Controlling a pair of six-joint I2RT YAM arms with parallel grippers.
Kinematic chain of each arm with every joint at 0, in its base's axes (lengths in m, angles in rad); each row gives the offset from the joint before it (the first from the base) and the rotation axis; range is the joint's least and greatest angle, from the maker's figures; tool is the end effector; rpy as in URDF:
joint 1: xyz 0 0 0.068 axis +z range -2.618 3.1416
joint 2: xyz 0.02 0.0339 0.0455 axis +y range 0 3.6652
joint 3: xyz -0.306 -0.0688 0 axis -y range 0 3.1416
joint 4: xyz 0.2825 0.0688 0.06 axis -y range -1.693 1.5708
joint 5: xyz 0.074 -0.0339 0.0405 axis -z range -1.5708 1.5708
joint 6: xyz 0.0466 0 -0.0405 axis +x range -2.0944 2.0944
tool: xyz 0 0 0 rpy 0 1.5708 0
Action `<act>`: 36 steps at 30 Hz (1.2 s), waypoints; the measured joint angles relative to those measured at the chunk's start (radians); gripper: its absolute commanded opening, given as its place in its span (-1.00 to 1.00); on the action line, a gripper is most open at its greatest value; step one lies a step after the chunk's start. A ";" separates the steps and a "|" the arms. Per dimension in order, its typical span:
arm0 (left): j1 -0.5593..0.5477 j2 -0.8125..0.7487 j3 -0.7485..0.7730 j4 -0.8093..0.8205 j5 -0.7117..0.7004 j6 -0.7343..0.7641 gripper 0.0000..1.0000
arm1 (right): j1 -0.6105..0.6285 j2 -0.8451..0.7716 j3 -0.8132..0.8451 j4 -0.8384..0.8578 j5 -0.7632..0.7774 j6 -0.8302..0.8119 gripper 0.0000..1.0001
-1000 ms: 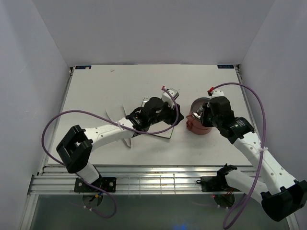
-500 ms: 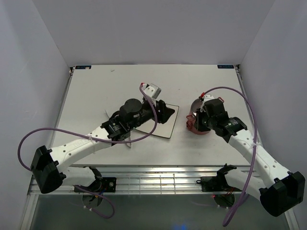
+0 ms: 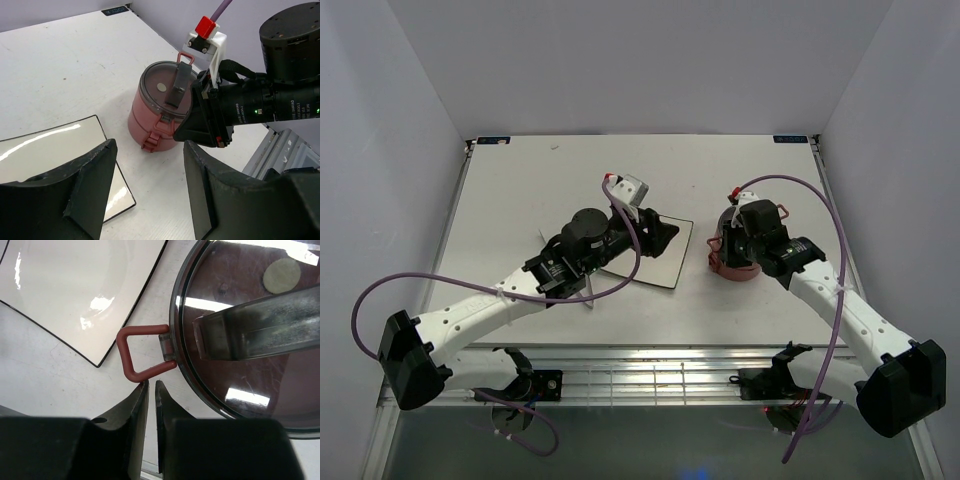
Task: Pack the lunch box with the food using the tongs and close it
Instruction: Close the box lid on the packing box, then close the fastener on the packing box.
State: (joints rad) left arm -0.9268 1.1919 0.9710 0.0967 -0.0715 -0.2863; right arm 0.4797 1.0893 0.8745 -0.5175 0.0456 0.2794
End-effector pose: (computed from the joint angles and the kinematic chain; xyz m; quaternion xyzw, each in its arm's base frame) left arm 0.1919 -0.2500 0.3795 0.2134 0.7185 -0.3550 0.5587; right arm 0.2287 0.1166 0.3025 -0.0821 0.9095 0.1314 0.3857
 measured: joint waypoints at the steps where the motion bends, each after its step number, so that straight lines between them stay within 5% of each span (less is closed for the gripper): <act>1: 0.000 0.003 0.000 0.000 0.000 0.000 0.33 | 0.000 0.000 0.000 0.003 0.000 0.000 -0.67; 15: 0.000 0.062 0.010 0.005 0.016 0.017 0.24 | 0.000 -0.036 0.005 -0.053 0.031 -0.003 -0.63; 18: 0.000 0.138 0.043 0.015 0.042 0.027 0.02 | 0.000 -0.073 0.027 -0.083 0.084 0.001 -0.62; 23: 0.000 0.290 0.116 0.019 0.119 0.038 -0.71 | -0.007 -0.070 0.106 -0.103 0.224 0.009 -0.62; 26: 0.000 0.375 0.159 0.021 0.163 0.040 -0.95 | -0.039 -0.027 0.147 -0.101 0.281 0.009 -0.64; 36: 0.000 0.571 0.198 0.056 0.248 0.037 -0.97 | -0.107 0.098 0.187 -0.106 0.337 0.008 -0.62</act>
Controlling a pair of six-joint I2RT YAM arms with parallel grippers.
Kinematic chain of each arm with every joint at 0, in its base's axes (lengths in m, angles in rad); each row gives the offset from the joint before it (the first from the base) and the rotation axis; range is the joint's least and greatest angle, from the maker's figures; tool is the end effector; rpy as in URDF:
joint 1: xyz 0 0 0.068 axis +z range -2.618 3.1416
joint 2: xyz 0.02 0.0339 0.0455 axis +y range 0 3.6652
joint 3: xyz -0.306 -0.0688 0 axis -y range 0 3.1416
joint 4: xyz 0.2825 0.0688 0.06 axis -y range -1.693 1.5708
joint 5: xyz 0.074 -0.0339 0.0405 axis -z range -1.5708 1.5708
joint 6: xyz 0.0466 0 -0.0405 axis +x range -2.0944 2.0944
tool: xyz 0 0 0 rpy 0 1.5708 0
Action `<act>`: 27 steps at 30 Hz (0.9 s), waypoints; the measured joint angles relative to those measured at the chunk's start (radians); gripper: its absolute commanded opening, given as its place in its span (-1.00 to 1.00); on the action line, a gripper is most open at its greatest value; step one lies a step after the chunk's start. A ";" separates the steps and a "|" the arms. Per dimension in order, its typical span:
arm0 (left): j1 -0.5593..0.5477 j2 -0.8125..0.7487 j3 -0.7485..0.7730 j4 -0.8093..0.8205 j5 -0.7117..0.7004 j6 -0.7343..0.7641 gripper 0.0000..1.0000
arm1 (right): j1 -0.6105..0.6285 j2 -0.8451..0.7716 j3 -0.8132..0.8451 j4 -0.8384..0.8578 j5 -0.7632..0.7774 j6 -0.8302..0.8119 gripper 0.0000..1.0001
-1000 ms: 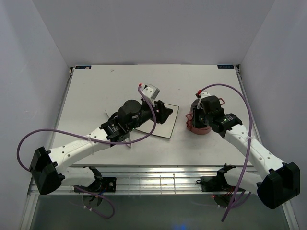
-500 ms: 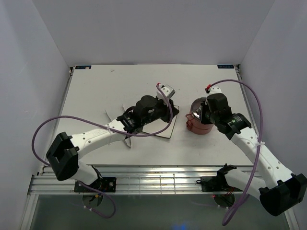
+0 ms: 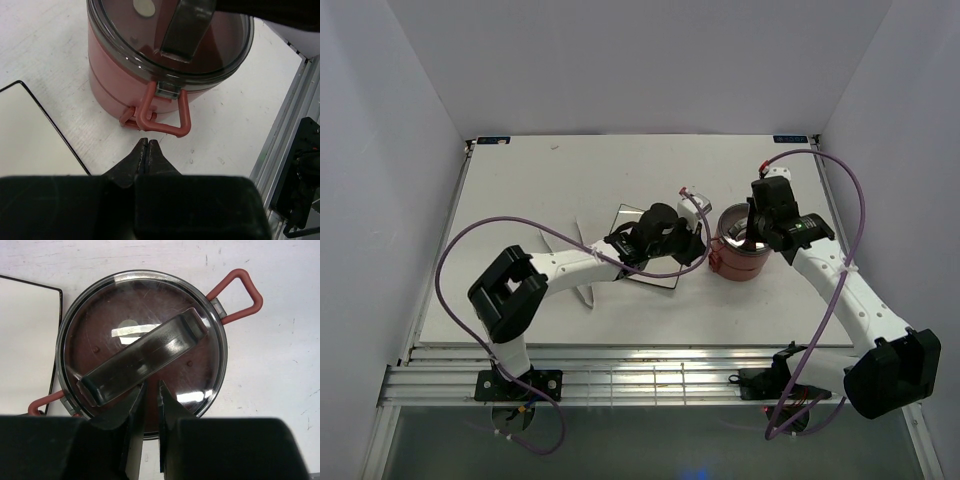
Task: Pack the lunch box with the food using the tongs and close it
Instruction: Close the fastener on the packing box.
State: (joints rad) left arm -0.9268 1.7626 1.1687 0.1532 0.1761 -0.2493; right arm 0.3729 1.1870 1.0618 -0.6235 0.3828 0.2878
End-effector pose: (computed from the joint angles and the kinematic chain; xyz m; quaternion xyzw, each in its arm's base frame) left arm 0.2663 -0.3683 0.2544 0.3240 0.7778 -0.3577 0.4026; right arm 0.2662 0.0855 0.3417 0.0377 0.9024 -0.0377 0.4276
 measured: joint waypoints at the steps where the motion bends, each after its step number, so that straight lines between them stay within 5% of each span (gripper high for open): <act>1: 0.000 0.016 0.003 0.003 0.006 -0.003 -0.97 | -0.002 0.001 0.002 0.000 0.000 0.000 -0.63; 14: 0.000 0.090 0.014 0.043 0.011 -0.032 -0.92 | -0.019 -0.004 -0.046 0.058 -0.011 0.000 -0.64; 27: 0.001 -0.147 0.009 0.019 -0.091 -0.043 -0.93 | -0.021 -0.029 -0.079 0.097 -0.025 -0.011 -0.65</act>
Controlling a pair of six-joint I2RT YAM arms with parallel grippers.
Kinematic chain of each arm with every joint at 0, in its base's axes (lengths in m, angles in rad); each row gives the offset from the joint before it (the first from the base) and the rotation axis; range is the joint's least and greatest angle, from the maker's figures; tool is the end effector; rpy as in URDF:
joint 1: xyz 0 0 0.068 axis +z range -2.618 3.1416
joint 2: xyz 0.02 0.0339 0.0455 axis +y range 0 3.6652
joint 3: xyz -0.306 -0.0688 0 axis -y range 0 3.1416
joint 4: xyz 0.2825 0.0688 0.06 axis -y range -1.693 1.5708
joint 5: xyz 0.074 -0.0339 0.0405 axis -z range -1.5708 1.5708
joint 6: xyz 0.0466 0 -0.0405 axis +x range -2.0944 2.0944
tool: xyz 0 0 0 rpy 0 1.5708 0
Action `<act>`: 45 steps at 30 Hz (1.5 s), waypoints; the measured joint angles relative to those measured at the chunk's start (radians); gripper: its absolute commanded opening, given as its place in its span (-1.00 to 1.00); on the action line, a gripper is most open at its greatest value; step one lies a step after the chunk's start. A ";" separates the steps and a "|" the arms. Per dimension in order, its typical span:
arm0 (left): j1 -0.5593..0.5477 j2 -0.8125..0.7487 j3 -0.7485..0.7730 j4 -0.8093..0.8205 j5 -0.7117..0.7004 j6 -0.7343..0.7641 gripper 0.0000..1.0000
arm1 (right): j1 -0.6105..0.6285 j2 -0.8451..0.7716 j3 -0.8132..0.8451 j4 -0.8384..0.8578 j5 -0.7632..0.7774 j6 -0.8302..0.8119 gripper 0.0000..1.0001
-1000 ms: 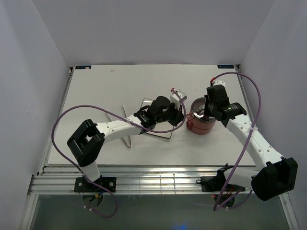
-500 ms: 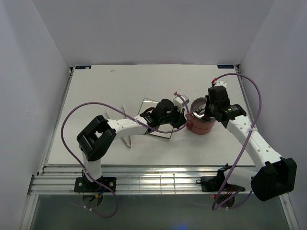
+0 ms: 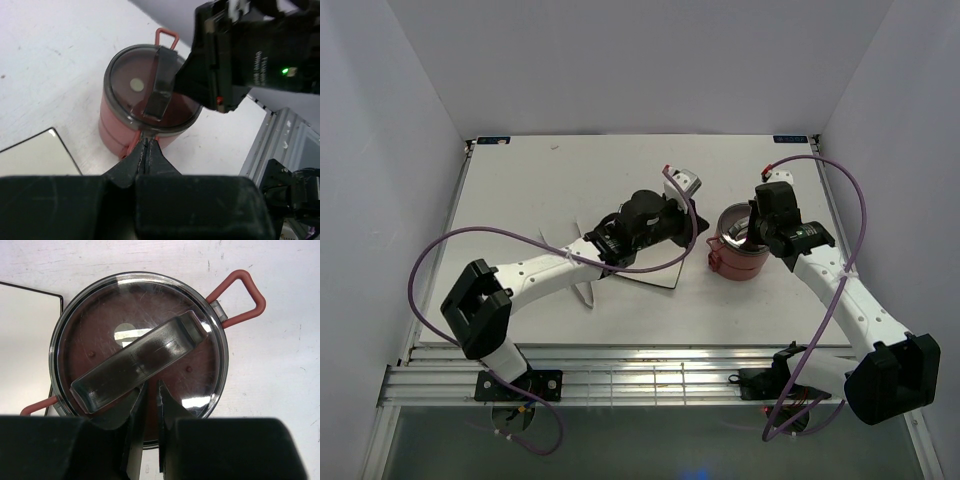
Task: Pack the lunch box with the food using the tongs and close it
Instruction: Close the fastener on the packing box.
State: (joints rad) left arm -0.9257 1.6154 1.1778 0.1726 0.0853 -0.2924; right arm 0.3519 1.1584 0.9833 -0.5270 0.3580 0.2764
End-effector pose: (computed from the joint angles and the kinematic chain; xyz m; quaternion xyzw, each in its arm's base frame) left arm 0.2561 -0.3469 0.3223 0.2717 0.7461 -0.3750 0.4784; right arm 0.2645 0.0797 0.3277 0.0412 0.8948 -0.0256 0.4437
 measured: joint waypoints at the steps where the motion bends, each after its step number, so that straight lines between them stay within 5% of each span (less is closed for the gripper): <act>1: 0.000 0.003 0.015 0.005 0.018 0.003 -0.95 | -0.001 0.000 0.000 0.000 -0.002 0.000 -0.65; 15: 0.000 0.264 0.039 0.041 0.134 0.001 -1.00 | -0.005 -0.008 -0.013 0.019 -0.016 -0.008 -0.65; 45: 0.000 0.407 0.149 0.051 0.129 -0.020 -1.00 | -0.010 -0.023 -0.049 0.085 -0.039 -0.028 -0.67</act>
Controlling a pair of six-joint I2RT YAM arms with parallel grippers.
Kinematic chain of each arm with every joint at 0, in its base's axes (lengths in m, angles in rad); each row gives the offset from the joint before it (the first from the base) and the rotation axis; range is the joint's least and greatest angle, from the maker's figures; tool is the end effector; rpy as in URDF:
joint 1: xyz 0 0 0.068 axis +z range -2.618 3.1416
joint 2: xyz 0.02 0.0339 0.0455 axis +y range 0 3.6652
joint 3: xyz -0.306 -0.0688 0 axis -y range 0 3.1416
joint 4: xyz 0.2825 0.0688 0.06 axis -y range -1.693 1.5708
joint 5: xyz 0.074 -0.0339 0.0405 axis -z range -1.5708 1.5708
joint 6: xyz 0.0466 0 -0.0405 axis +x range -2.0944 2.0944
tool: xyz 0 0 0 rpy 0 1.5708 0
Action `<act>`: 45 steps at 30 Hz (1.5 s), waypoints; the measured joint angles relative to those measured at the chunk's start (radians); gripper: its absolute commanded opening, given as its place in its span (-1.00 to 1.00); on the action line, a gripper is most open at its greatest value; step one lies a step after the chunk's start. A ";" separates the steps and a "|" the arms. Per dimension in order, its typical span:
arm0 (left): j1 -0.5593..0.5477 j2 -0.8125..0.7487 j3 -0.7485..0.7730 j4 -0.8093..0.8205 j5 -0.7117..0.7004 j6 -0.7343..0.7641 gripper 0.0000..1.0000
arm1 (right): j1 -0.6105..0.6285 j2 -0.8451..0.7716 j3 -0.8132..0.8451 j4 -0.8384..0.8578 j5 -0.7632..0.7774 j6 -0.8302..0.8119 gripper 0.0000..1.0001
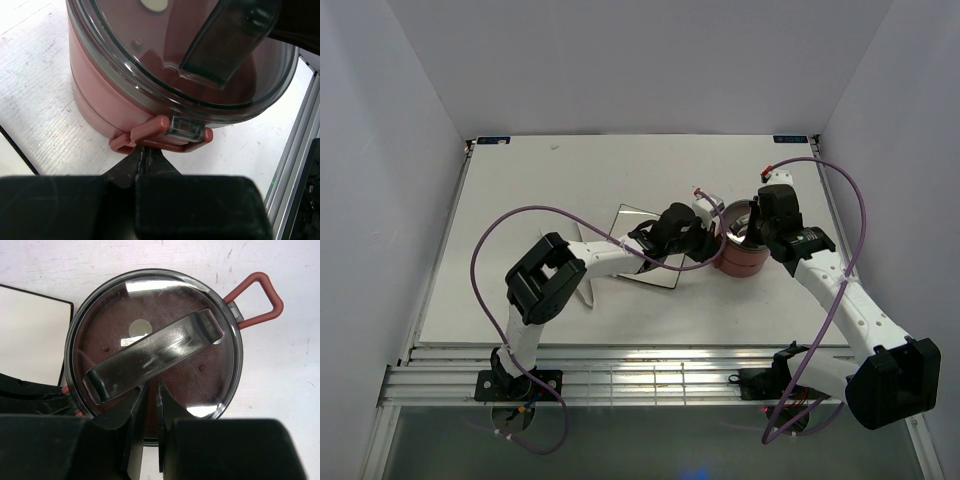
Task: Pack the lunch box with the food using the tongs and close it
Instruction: Close the fastener on the packing box.
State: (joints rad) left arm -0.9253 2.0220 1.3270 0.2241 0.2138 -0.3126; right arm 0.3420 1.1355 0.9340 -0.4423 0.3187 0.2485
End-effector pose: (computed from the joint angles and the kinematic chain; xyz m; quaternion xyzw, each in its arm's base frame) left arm 0.3021 -0.4176 0.1998 0.3088 0.7914 -0.3756 0.3705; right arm 0.2633 0.0783 0.3222 0.0296 0.8855 -0.0074 0.4636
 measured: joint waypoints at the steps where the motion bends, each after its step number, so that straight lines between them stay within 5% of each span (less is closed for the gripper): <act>1: 0.000 0.000 0.000 -0.002 -0.006 -0.001 -1.00 | 0.000 -0.001 0.000 0.000 0.000 -0.001 -0.66; 23: 0.000 -0.188 -0.070 -0.096 -0.174 -0.002 -0.99 | -0.013 -0.054 0.098 -0.171 0.050 0.025 -0.54; 28: 0.000 -0.192 0.032 -0.137 -0.082 0.089 -0.46 | -0.065 -0.053 0.175 -0.182 0.047 0.024 -0.47; 33: 0.000 -0.121 0.280 -0.189 -0.018 0.209 -0.17 | -0.143 -0.055 0.196 -0.186 0.026 0.016 -0.43; 39: 0.000 0.002 0.459 -0.222 0.075 0.297 -0.14 | -0.227 -0.055 0.198 -0.188 -0.026 0.006 -0.42; 45: 0.000 0.118 0.476 -0.226 0.137 0.318 -0.14 | -0.278 -0.056 0.205 -0.184 -0.072 0.002 -0.45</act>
State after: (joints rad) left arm -0.9249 2.1403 1.8030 -0.0017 0.3508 0.0051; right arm 0.0643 1.0794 1.1389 -0.6266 0.2462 0.2501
